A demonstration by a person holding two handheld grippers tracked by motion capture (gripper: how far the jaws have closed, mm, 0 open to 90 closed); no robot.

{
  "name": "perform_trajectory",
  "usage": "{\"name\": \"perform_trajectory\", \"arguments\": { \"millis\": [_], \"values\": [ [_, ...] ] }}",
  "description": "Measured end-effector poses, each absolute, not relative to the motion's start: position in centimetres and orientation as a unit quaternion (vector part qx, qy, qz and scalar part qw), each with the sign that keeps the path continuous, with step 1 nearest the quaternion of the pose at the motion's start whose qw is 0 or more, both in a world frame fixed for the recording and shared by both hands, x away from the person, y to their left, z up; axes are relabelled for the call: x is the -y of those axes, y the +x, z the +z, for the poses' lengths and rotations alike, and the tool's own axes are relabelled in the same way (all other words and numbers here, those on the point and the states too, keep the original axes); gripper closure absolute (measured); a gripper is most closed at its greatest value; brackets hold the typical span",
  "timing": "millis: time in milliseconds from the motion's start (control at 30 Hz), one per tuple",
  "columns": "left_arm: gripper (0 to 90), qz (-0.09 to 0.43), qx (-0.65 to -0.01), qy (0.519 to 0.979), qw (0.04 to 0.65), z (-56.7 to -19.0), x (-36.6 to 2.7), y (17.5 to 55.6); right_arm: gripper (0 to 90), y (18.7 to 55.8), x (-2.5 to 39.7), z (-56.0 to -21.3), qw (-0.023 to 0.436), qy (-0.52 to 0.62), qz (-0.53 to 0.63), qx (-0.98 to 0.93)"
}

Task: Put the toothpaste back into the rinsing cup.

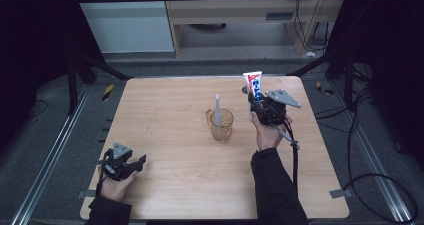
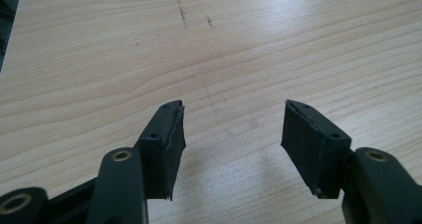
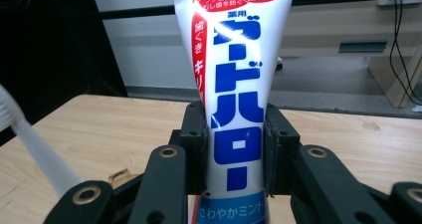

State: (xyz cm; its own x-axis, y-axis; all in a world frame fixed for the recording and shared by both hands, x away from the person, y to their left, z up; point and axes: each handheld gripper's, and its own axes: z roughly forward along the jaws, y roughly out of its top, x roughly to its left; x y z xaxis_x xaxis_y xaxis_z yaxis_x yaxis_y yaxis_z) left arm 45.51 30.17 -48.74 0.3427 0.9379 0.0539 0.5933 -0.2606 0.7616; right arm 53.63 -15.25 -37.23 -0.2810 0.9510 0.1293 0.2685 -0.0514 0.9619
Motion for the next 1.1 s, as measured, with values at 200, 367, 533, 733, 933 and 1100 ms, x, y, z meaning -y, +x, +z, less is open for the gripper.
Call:
{"name": "perform_trajectory", "arguments": {
  "millis": [200, 367, 533, 733, 933, 1100],
  "values": [
    [41.1, 0.262, -0.51, 0.75, 0.33, -48.7, -30.2, 45.5, 68.5, 54.4, 14.8, -37.1, 0.335, 0.507, 0.528, -0.593],
    [41.1, 0.262, -0.51, 0.75, 0.33, -48.7, -30.2, 45.5, 68.6, 54.9, 14.4, -37.2, 0.332, 0.51, 0.537, -0.584],
    [41.1, 0.263, -0.511, 0.749, 0.33, -48.7, -30.2, 45.5, 68.6, 55.4, 13.8, -37.6, 0.334, 0.511, 0.542, -0.578],
    [41.2, 0.263, -0.51, 0.75, 0.329, -48.8, -30.2, 45.5, 68.7, 55.5, 13.0, -37.8, 0.336, 0.506, 0.552, -0.571],
    [41.2, 0.263, -0.51, 0.749, 0.33, -48.8, -30.2, 45.5, 68.6, 55.8, 12.1, -38.1, 0.335, 0.499, 0.564, -0.566],
    [41.2, 0.264, -0.511, 0.749, 0.33, -48.8, -30.3, 45.5, 68.6, 56.0, 11.5, -38.5, 0.332, 0.497, 0.568, -0.566]
  ]
}}
